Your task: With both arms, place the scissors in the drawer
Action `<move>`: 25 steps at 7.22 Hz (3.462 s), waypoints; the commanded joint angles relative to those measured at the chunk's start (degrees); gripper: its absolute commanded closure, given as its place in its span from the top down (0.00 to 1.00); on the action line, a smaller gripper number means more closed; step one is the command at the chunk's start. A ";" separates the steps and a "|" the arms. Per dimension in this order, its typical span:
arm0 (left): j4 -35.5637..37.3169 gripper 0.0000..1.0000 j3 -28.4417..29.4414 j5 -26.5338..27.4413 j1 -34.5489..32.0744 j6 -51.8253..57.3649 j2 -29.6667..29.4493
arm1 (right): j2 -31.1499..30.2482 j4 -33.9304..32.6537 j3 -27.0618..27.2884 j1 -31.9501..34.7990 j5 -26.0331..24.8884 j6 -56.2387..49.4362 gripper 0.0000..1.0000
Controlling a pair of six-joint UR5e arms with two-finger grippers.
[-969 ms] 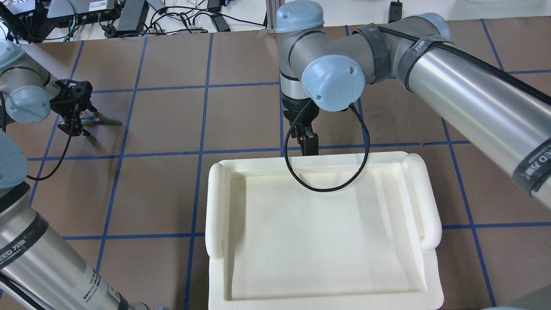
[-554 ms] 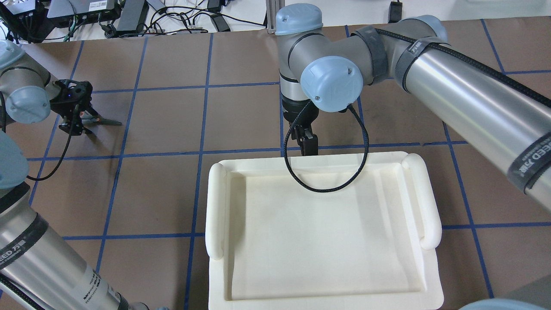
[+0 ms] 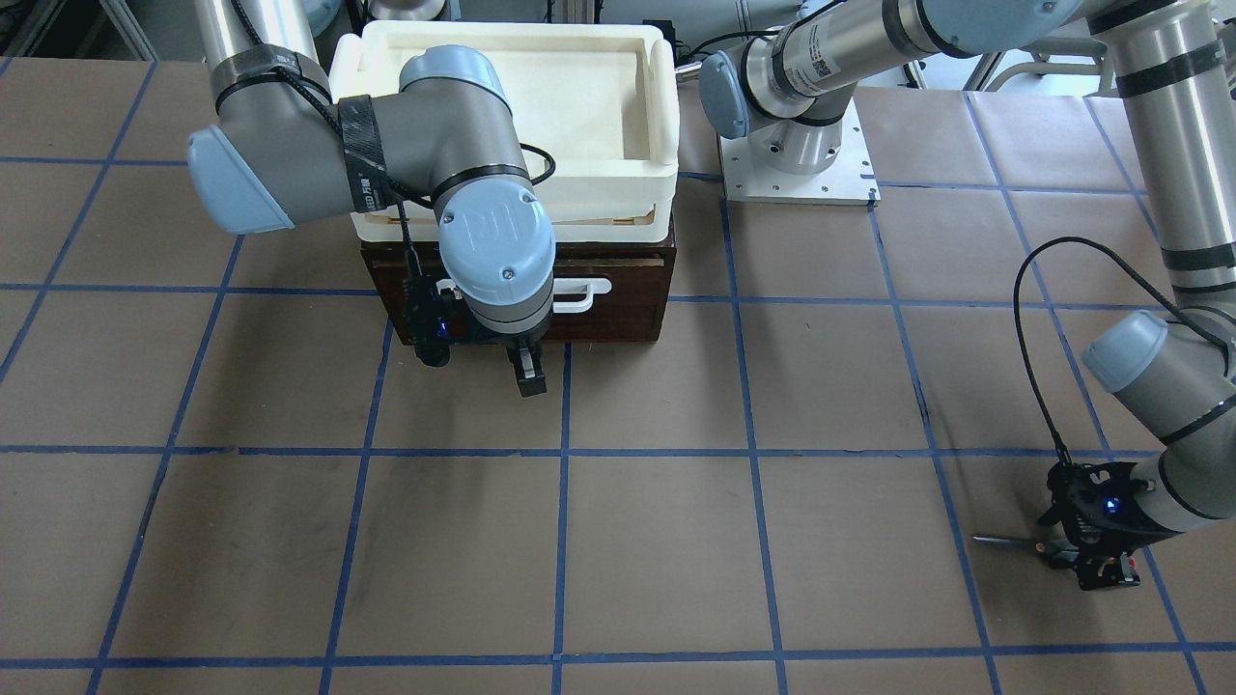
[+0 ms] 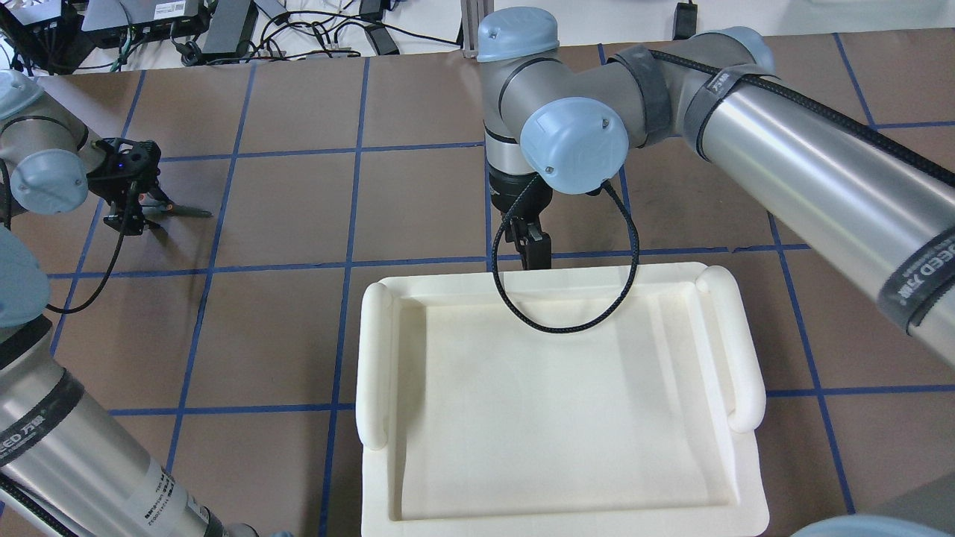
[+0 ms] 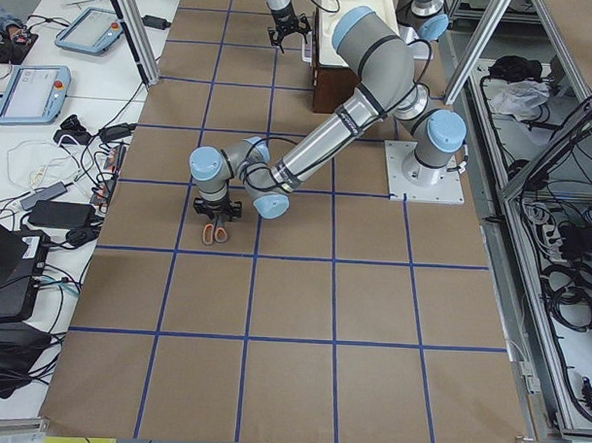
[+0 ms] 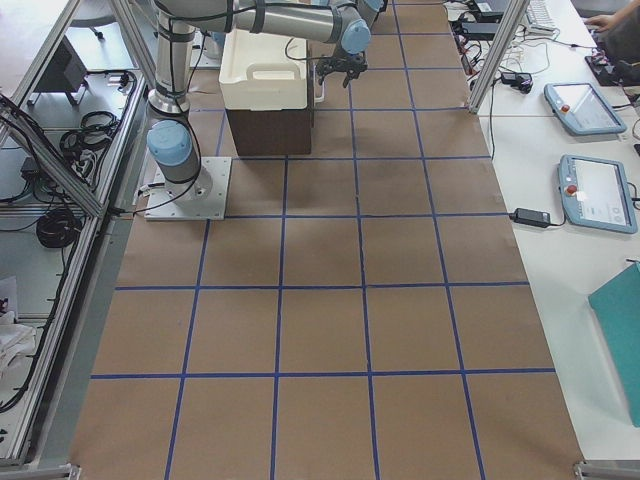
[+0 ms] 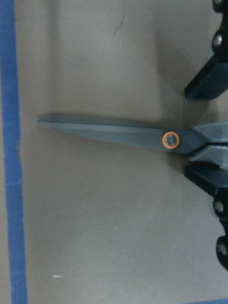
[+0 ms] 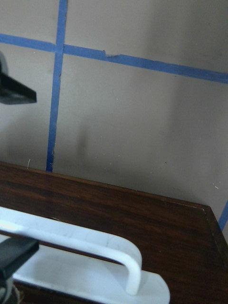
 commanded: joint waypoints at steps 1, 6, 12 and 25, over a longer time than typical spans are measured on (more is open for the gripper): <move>0.08 0.43 -0.03 -0.14 0.00 0.01 0.00 | 0.39 0.07 0.03 -0.05 -0.11 -0.41 1.00; 0.08 0.29 -0.03 -0.40 0.00 -0.08 0.88 | 0.66 -0.11 0.73 -0.06 0.06 -0.68 1.00; -11.05 0.27 0.24 -0.23 -3.86 -3.85 12.80 | 0.74 -0.55 1.88 -0.06 -0.03 -0.86 1.00; -40.16 0.25 0.68 -1.54 -27.51 -38.04 39.20 | 0.83 -8.37 1.18 -0.93 -0.73 -7.88 1.00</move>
